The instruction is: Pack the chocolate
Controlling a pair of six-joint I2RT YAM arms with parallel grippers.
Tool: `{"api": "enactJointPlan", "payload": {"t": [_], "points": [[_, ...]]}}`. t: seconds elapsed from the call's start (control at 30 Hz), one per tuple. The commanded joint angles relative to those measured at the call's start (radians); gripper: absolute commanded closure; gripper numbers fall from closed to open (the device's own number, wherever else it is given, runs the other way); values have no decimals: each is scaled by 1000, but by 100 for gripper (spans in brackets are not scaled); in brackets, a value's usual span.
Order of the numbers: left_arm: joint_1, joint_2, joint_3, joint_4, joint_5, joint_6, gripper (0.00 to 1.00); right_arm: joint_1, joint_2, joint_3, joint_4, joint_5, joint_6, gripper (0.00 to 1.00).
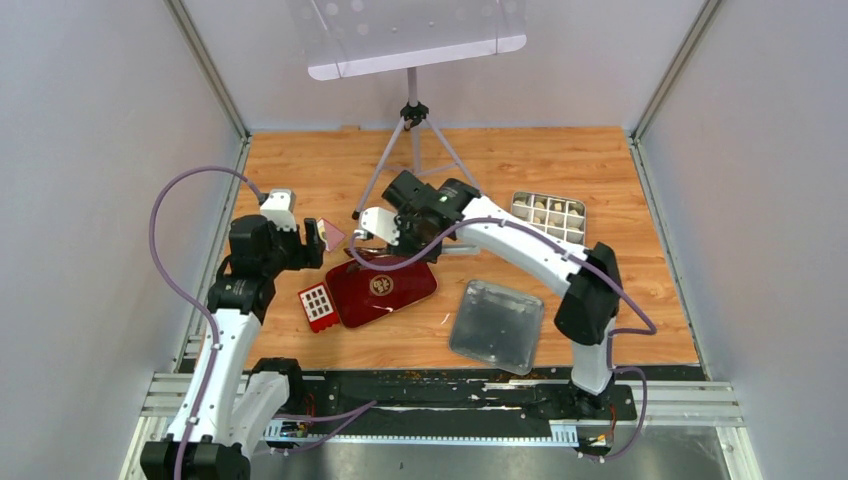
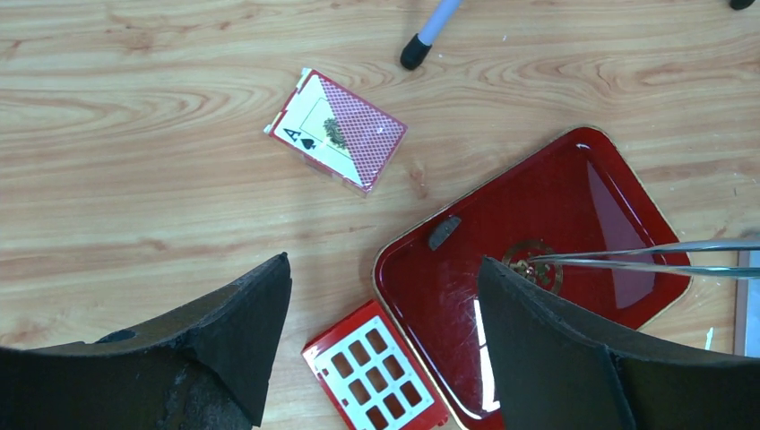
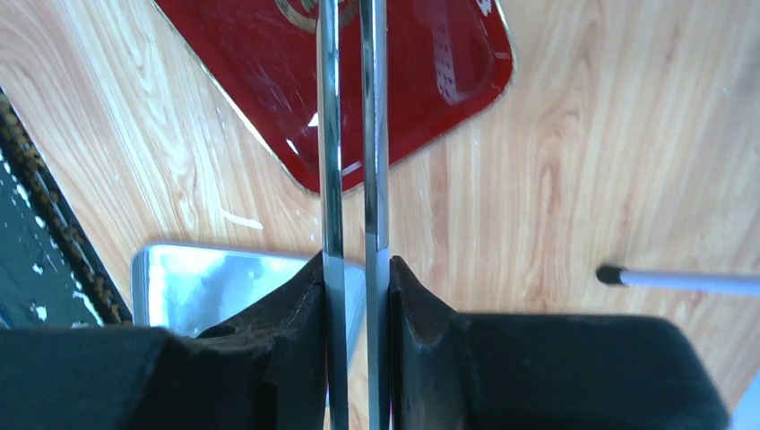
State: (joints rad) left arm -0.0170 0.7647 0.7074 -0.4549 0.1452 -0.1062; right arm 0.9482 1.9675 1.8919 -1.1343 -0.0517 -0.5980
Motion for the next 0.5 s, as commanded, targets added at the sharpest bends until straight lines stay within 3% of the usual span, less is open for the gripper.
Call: {"api": "enactJointPlan", "payload": {"t": [0.0, 0.07, 0.2, 0.47], "points": [[9, 50, 8, 78, 54, 14, 17, -42, -84, -52, 0, -12, -61, 84], [9, 75, 20, 81, 64, 28, 17, -45, -66, -61, -1, -3, -112, 74], [9, 90, 39, 72, 55, 33, 17, -45, 28, -24, -19, 16, -145, 64], [9, 64, 37, 41, 27, 17, 17, -44, 223, 178, -51, 47, -163, 58]]}}
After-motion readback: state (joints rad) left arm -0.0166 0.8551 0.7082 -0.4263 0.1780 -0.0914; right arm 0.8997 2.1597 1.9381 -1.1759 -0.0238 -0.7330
